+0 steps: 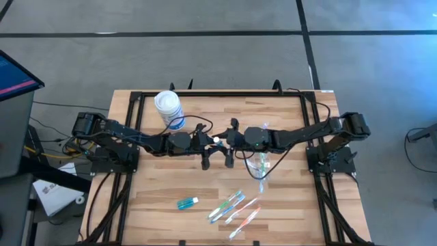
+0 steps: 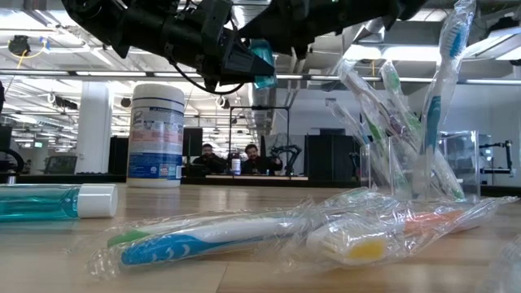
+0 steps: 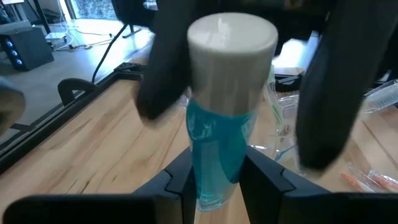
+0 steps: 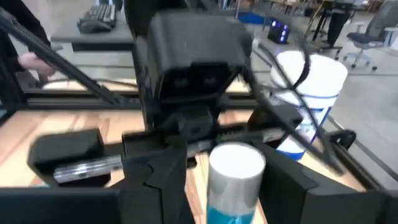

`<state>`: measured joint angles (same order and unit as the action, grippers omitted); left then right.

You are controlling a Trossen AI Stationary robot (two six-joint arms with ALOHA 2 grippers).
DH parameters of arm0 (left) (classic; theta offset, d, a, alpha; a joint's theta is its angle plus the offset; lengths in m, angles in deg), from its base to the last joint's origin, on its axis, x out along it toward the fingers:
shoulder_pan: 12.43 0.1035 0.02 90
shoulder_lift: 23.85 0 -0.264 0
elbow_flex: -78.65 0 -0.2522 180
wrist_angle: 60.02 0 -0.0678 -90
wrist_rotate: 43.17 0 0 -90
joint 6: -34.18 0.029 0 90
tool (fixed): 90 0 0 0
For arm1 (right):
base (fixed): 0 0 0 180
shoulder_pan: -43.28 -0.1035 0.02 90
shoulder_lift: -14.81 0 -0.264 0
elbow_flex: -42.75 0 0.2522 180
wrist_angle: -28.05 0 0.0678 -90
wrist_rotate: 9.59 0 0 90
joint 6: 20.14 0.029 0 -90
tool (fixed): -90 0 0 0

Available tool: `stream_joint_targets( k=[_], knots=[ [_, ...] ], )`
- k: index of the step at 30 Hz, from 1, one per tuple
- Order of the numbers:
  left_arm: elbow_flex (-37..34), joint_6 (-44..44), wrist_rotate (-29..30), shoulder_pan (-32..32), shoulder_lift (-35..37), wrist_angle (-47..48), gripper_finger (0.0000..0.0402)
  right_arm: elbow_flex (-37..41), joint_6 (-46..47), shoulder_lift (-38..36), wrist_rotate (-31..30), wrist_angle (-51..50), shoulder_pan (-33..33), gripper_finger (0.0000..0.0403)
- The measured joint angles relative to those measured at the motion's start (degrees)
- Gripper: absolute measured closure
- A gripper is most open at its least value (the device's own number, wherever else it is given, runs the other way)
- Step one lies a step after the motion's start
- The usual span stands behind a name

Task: Pick & Place toothbrushing station
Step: Put the blue mouthwash into the transparent organizer

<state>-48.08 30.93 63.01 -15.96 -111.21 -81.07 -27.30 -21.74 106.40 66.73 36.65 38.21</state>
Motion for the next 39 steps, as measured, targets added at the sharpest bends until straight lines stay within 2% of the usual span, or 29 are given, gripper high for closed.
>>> stream_joint_targets(
  k=[12, 20, 24, 32, 39],
  knots=[
    [0.0, 0.2, -0.11, -0.02, 0.0, 0.17, 0.0311, -0.75, 0.18, -0.13, 0.32, -1.92, -0.01, 0.0316],
    [0.0, 0.07, -0.18, -0.04, 0.0, -0.24, 0.0311, -1.34, 0.14, -0.5, 1.64, -3.03, -0.11, 0.0301],
    [0.0, 0.07, -0.15, -0.02, 0.09, -0.15, 0.0311, -2.37, 0.14, -0.52, 1.75, -4.84, -0.1, 0.0319],
    [0.0, 0.07, -0.15, -0.02, 0.09, -0.07, 0.031, -3.13, 0.15, -0.54, 1.86, -6.7, -0.1, 0.0319],
    [0.0, 0.23, -0.15, -0.02, 0.09, -0.03, 0.0276, -3.13, 0.97, -0.57, 1.82, -6.76, -0.1, 0.0319]
  ],
)
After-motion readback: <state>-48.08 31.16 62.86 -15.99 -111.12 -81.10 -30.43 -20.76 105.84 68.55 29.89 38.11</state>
